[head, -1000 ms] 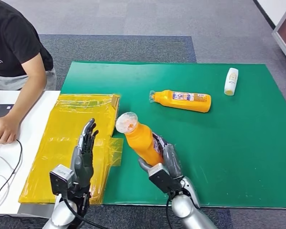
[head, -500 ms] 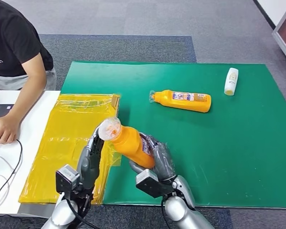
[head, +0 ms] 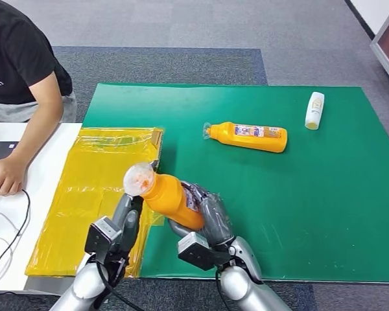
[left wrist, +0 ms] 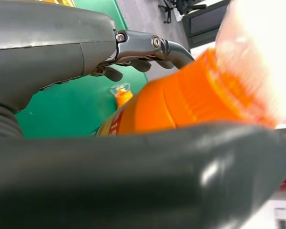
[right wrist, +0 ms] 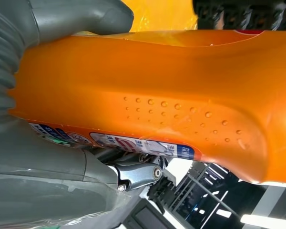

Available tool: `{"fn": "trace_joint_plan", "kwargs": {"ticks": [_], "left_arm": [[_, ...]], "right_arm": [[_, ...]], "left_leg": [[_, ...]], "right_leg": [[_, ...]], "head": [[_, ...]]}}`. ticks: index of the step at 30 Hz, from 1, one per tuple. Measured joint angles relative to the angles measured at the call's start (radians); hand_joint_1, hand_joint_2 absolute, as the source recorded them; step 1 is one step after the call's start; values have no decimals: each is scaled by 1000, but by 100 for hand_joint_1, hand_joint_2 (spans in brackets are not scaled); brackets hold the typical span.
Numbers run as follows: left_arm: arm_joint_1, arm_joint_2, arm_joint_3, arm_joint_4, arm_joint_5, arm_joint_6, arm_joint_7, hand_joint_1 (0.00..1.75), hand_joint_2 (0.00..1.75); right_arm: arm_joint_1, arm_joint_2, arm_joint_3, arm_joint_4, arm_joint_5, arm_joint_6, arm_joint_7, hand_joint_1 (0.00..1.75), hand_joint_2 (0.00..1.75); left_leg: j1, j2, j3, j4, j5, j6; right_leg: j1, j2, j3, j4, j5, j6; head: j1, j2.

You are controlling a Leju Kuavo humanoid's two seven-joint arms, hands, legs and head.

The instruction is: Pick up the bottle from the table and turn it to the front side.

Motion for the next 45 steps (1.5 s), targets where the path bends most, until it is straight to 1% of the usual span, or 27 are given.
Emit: {"fn": "trace_joint_plan", "kwargs": {"ticks": [6,10,15,19,22,24,25,26,28,29,30,45], "left_arm": [[-28,6,-9,17,-50,-3,34,0,0],[-46,10,-9,26,-64,-9,53,0,0],[-69,15,-10,39,-84,-27,74,0,0],[-87,17,-12,49,-96,-42,81,0,175],[-94,17,-12,55,-98,-47,85,0,175],[-96,17,-13,58,-98,-48,88,65,175],[-97,17,-13,59,-98,-49,88,104,175],[-99,17,-13,61,-98,-50,88,147,175],[-102,17,-14,64,-98,-53,88,170,175],[-103,17,-14,66,-99,-54,87,174,175],[-104,17,-15,67,-100,-55,87,175,175],[-136,24,-16,71,-155,-58,77,175,175]], "right_arm": [[-6,0,7,2,0,2,5,163,175],[-10,0,8,2,-1,2,5,167,175],[-13,0,8,2,-1,2,5,166,175],[-15,0,8,2,-1,2,5,166,175],[-15,0,8,2,0,2,6,164,175],[-15,0,8,2,0,2,6,164,175],[-15,0,8,2,0,2,6,163,175],[-15,0,8,2,0,2,6,162,175],[-15,0,7,2,0,2,7,159,175],[-15,0,6,2,0,2,8,159,175],[-15,0,4,2,0,2,10,158,175],[-13,0,-4,12,3,13,15,161,175]], "left_leg": [[0,0,0,0,0,0],[0,0,0,0,0,0],[0,0,0,0,0,0],[0,0,0,0,0,0],[0,0,0,0,0,0],[0,0,0,0,0,0],[0,0,0,0,0,0],[0,0,-1,0,0,0],[0,0,-1,0,0,0],[0,0,-1,0,0,0],[0,0,-1,0,0,0],[0,0,-2,0,1,0]], "right_leg": [[0,0,0,0,0,0],[0,0,0,0,0,0],[0,0,0,0,0,0],[0,0,0,0,0,0],[0,0,-1,0,0,0],[0,0,-1,0,0,0],[0,0,-1,0,0,0],[0,0,-1,0,0,0],[0,0,-1,0,0,0],[0,0,-1,0,0,0],[0,0,-1,0,0,0],[0,0,-2,1,0,0]], "head": [[0,0],[0,0],[0,0],[0,0],[0,0],[0,0],[0,0],[0,0],[0,0],[0,0],[0,0],[0,0]]}}
